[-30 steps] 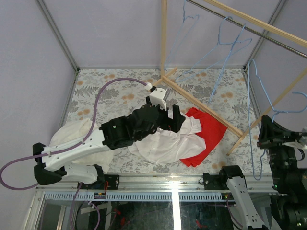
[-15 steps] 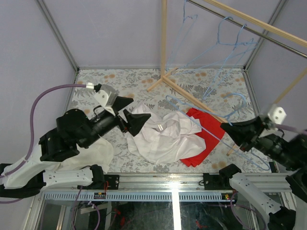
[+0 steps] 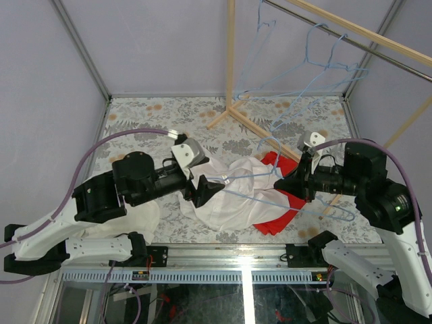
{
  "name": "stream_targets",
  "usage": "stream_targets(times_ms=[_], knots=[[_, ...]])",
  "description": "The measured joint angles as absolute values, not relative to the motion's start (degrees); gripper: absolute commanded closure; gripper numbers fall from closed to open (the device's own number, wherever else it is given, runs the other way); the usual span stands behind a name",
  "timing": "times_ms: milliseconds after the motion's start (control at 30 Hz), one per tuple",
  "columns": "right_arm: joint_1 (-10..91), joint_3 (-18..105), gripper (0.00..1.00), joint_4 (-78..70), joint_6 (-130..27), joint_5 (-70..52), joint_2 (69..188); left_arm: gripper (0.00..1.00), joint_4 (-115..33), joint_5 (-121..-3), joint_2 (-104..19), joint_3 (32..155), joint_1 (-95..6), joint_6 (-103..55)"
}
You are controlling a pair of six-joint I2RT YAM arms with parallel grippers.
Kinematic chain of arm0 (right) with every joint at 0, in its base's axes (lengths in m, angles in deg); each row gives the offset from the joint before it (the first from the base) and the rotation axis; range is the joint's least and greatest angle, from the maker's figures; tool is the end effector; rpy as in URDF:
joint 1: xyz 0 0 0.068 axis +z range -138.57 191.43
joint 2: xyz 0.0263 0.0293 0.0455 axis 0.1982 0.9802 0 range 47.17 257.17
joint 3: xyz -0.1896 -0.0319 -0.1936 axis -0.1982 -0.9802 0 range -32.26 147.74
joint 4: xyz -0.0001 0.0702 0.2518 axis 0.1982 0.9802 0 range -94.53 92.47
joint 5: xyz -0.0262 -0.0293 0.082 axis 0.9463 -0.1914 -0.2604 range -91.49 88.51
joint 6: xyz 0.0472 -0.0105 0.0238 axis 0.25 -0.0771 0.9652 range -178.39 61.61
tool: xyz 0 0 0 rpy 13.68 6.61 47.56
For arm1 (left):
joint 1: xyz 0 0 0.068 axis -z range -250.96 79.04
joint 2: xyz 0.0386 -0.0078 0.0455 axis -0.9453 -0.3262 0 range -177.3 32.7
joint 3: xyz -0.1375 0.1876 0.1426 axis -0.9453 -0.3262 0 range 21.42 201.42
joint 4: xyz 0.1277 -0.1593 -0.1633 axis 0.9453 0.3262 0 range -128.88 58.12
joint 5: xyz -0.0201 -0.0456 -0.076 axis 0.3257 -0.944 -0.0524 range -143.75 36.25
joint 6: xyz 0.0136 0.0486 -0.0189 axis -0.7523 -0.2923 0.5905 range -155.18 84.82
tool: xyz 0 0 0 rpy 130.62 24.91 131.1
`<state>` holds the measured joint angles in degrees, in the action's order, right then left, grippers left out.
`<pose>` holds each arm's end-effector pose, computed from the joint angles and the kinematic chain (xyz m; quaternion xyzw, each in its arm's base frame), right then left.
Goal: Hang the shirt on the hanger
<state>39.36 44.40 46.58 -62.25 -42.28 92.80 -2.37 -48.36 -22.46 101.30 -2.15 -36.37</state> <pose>0.0856 0.0716 0.4453 -0.4024 0.6841 0.3913 0.4657 0.0659 -0.1607 0.4648 0.4203 0.6520 -0.3202 0.5438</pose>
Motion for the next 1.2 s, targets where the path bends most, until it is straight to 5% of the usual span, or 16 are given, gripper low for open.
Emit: stream_targets(times_ms=[367,533,700,1200], knots=[[39.55,41.10,1.00,45.86,-61.12,-28.97,90.19,0.21,-2.39,-36.39,-24.75,95.75,-2.30,-31.50],[39.55,38.94,1.00,46.80,-60.50,-26.00,86.87,0.23,-1.72,-30.22,-23.86,89.36,-11.00,-22.30],[39.55,36.55,1.00,46.28,-60.00,-24.93,85.45,0.30,-2.92,-34.53,-19.51,79.22,-28.09,-12.68],[39.55,32.42,1.00,42.67,-57.33,-24.43,82.46,0.41,-16.71,-45.02,-16.16,58.39,-27.04,1.33]])
